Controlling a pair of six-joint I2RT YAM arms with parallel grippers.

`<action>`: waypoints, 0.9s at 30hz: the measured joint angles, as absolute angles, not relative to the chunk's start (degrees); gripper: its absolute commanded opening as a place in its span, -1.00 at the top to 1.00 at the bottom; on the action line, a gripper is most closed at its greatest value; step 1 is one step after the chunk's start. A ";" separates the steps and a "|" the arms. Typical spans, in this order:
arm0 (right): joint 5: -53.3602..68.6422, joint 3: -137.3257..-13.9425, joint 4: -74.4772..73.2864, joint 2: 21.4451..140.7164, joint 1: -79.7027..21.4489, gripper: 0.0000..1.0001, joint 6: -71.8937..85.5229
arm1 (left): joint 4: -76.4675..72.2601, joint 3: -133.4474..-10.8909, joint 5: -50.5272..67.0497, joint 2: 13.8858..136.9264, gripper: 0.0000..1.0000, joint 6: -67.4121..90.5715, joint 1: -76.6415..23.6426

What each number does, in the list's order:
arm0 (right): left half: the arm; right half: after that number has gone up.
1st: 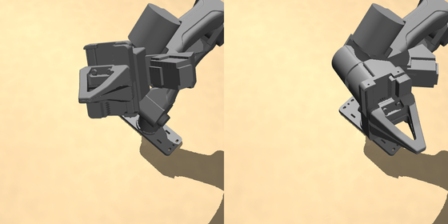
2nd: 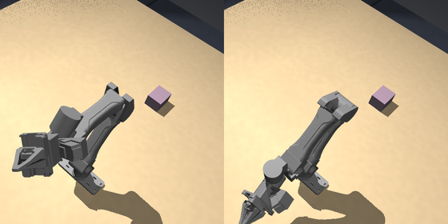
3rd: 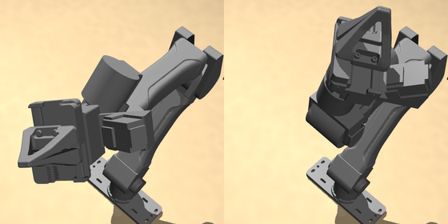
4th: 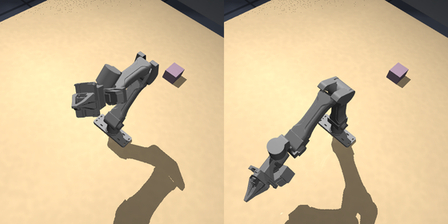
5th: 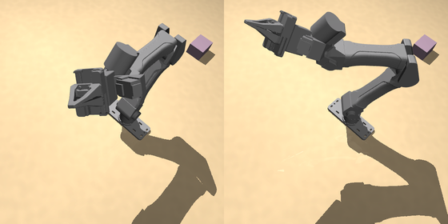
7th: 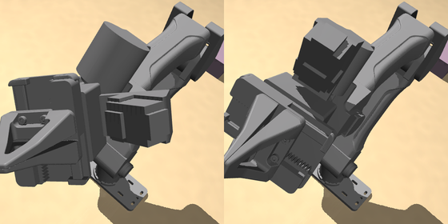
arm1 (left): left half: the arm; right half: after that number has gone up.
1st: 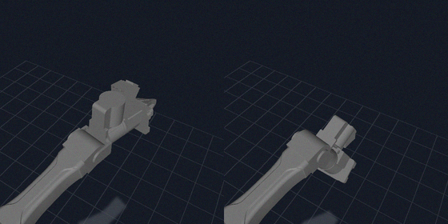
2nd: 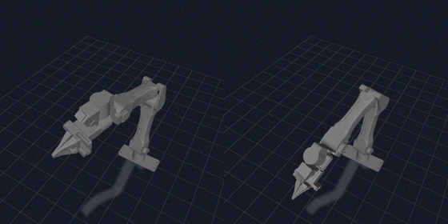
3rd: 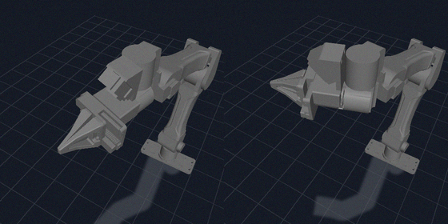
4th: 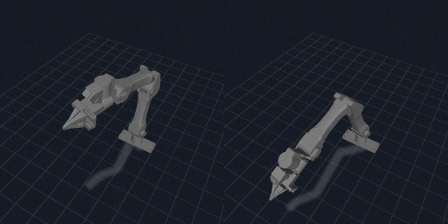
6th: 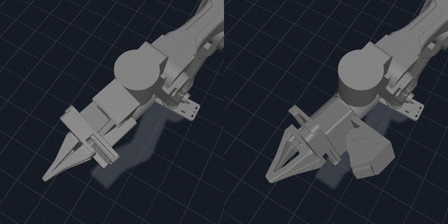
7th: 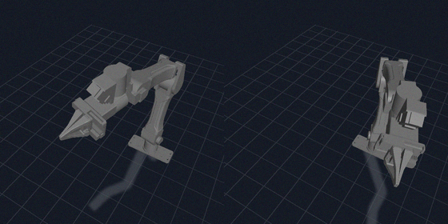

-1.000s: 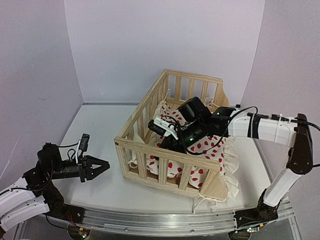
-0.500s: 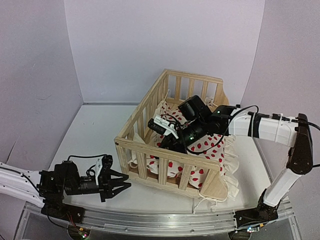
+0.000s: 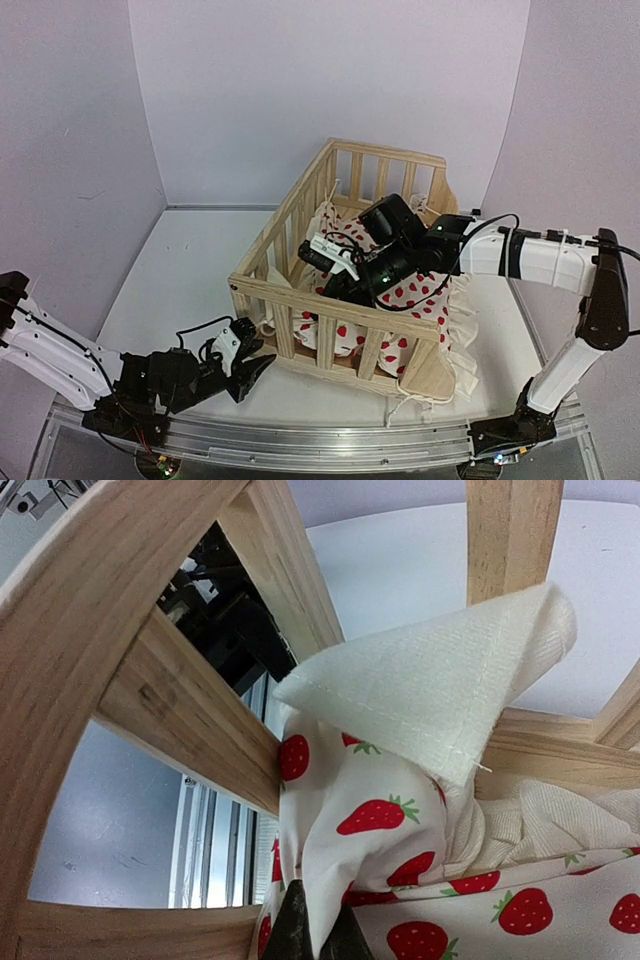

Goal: Set up the pet bed

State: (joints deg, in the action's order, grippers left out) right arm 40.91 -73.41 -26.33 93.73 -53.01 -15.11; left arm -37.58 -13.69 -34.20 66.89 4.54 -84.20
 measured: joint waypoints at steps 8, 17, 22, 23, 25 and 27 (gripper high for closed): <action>40.51 -71.81 -24.60 91.92 -52.75 1.00 -15.20 | -39.05 -17.63 -42.63 74.00 0.16 9.80 -86.35; 46.63 -73.47 -24.49 92.86 -49.78 1.00 -15.20 | -38.57 -18.04 -44.75 74.65 0.35 12.49 -83.85; 47.77 -73.82 -24.58 93.27 -49.78 1.00 -15.16 | -38.13 -18.11 -44.93 74.37 0.68 11.66 -82.13; 48.31 -74.06 -24.60 93.49 -49.78 1.00 -15.16 | -37.95 -18.09 -44.75 73.95 0.73 11.42 -81.89; 49.15 -74.65 -24.67 94.17 -49.78 1.00 -15.16 | -38.81 -17.82 -44.88 72.73 0.75 10.68 -80.84; 49.54 -75.42 -24.80 95.13 -49.78 1.00 -15.11 | -40.71 -16.80 -44.93 70.50 0.70 10.04 -79.77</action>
State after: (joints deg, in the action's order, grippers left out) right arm 49.54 -75.42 -24.80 95.13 -49.78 -15.11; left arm -40.71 -16.80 -44.93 70.50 10.04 -79.77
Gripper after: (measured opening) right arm 0.027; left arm 0.128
